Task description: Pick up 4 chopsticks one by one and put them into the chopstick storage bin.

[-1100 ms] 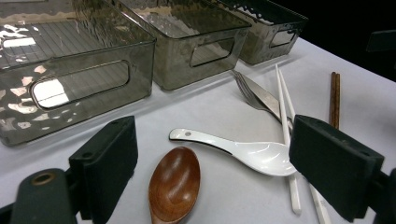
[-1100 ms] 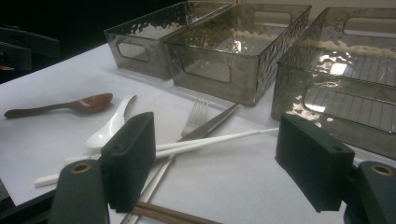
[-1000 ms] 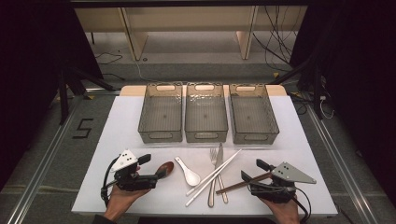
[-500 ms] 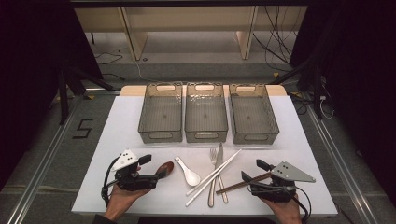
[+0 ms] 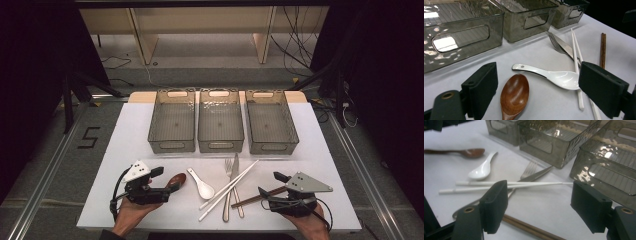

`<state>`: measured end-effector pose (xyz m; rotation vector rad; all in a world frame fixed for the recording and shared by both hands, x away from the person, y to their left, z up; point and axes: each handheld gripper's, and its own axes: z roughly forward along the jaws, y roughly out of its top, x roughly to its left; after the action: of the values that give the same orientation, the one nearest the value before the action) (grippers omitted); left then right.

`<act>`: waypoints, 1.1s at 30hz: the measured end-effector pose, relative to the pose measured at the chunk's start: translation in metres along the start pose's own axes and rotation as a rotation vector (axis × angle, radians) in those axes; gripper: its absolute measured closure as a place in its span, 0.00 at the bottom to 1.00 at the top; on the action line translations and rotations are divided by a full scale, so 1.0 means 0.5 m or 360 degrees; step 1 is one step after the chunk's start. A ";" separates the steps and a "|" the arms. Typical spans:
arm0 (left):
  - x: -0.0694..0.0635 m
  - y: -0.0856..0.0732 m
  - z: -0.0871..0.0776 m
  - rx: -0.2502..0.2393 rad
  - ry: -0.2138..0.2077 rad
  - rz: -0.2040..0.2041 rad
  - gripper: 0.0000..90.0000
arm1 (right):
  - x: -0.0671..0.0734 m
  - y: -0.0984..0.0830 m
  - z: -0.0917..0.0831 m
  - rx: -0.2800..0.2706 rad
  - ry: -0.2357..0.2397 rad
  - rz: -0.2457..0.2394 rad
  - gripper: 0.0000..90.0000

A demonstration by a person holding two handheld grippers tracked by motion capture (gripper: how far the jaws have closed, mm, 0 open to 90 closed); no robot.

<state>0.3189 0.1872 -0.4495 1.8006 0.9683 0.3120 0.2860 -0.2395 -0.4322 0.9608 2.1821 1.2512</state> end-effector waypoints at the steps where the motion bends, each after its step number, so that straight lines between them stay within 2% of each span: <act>1: 0.000 0.000 0.000 0.0002 0.0001 0.0000 0.17 | -0.001 0.003 0.001 0.0041 0.0019 -0.0048 0.34; 4: 0.000 0.000 0.000 0.0003 -0.0001 0.0001 0.17 | -0.001 0.004 0.000 0.0075 0.0033 -0.0078 0.36; 5: 0.000 0.000 0.000 0.0004 -0.0002 0.0002 0.17 | 0.001 0.004 0.002 0.0129 0.0047 -0.0133 0.37; 6: 0.000 0.000 0.000 0.0004 -0.0002 0.0002 0.17 | 0.001 0.004 0.002 0.0129 0.0047 -0.0133 0.37; 7: 0.000 0.000 0.001 0.0006 -0.0003 0.0001 0.17 | 0.001 0.004 0.006 0.0194 0.0070 -0.0181 0.37; 14: 0.001 0.000 0.000 0.0009 -0.0002 0.0004 0.17 | -0.011 -0.001 0.015 0.0401 0.0077 -0.0388 0.42; 16: 0.001 0.000 0.001 0.0008 -0.0003 0.0003 0.17 | -0.017 -0.005 0.020 0.0451 0.0088 -0.0422 0.42; 21: 0.001 0.000 0.001 0.0009 -0.0005 0.0006 0.17 | -0.035 -0.020 0.040 0.0568 0.0121 -0.0457 0.45; 22: 0.001 0.000 0.001 0.0009 -0.0005 0.0006 0.17 | -0.035 -0.020 0.040 0.0568 0.0121 -0.0457 0.45; 23: 0.002 0.000 0.001 0.0011 -0.0004 0.0004 0.17 | -0.036 -0.025 0.047 0.0607 0.0149 -0.0467 0.47; 24: 0.002 0.000 0.001 0.0011 -0.0004 0.0004 0.17 | -0.036 -0.025 0.047 0.0607 0.0149 -0.0467 0.47; 27: 0.002 0.000 0.001 0.0007 -0.0005 -0.0001 0.17 | -0.038 -0.030 0.060 0.0683 0.0175 -0.0485 0.50; 33: 0.003 0.000 0.001 0.0011 -0.0005 0.0001 0.17 | -0.046 -0.032 0.071 0.0729 0.0205 -0.0481 0.54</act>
<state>0.3200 0.1879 -0.4499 1.8074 0.9678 0.3062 0.3193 -0.2422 -0.4626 0.6826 2.6604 0.7041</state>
